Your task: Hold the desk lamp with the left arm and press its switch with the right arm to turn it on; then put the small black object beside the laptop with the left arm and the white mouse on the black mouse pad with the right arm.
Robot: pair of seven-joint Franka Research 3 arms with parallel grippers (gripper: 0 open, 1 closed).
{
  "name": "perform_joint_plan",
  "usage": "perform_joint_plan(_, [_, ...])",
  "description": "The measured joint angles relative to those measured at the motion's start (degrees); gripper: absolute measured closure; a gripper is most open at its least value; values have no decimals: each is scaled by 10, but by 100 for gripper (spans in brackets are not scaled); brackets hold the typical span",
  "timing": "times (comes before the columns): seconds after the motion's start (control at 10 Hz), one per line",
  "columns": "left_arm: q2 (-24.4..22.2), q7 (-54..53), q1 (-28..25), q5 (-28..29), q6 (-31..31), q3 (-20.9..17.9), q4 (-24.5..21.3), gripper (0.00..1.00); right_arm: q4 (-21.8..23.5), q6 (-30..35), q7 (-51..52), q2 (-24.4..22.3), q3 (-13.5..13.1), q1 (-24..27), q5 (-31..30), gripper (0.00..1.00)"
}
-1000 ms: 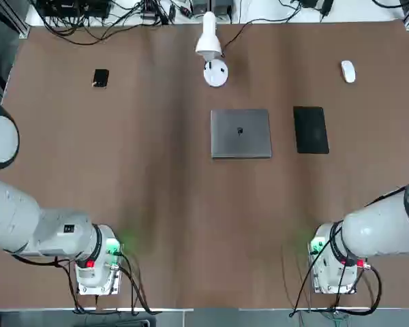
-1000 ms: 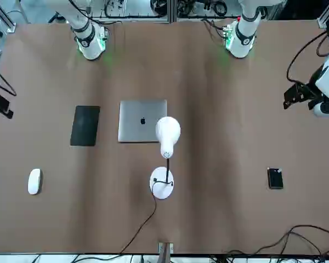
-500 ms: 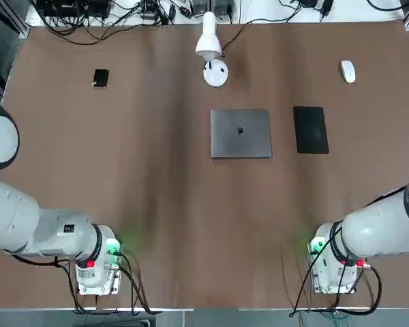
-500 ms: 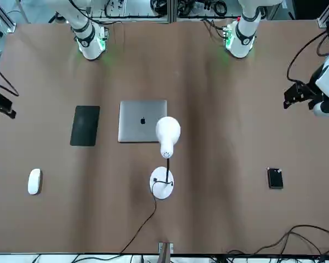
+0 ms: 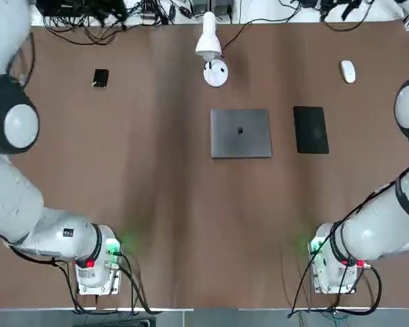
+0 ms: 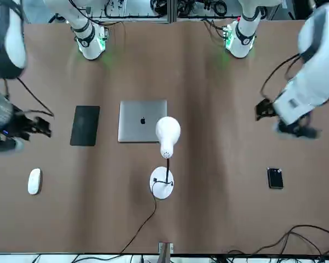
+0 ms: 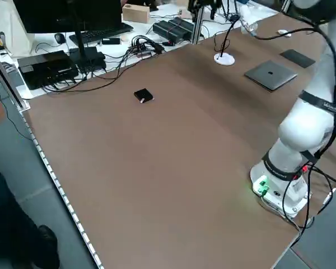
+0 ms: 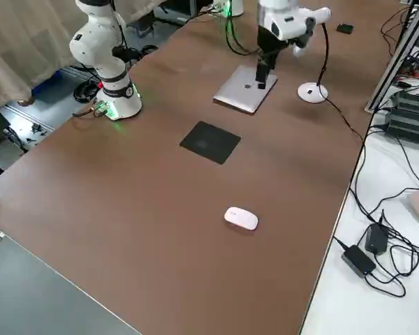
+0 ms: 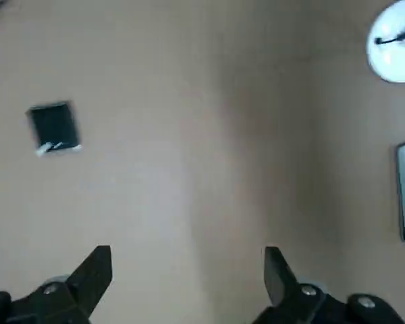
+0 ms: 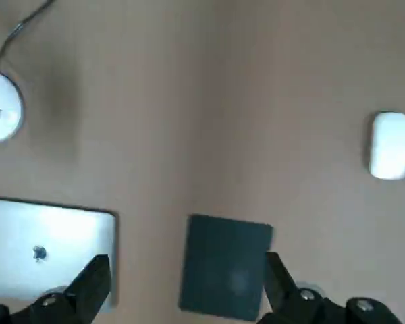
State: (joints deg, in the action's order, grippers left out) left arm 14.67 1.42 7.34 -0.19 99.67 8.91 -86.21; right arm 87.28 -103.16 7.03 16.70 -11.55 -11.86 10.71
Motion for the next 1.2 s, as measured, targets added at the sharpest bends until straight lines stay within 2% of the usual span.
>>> perform_joint_plan(0.3, [121,1,55,-2,168,14,41,0,5,-79,-25,70,1,-38,79,4])
perform_joint_plan(0.5, [185,-25,74,-7,295,17,46,0,4,-115,-72,92,2,-73,93,5])
perform_joint_plan(0.7, [244,-74,82,-19,410,26,48,0,5,-151,-114,109,3,-106,117,15])
perform_joint_plan(0.9, [296,-119,82,-22,518,49,49,0,5,-197,-123,136,3,-127,174,50])
perform_joint_plan(1.1, [358,-180,82,-22,659,77,49,0,4,-240,-123,174,3,-144,255,81])
perform_joint_plan(1.2, [391,-201,81,-22,722,91,50,0,3,-258,-123,193,3,-154,283,86])
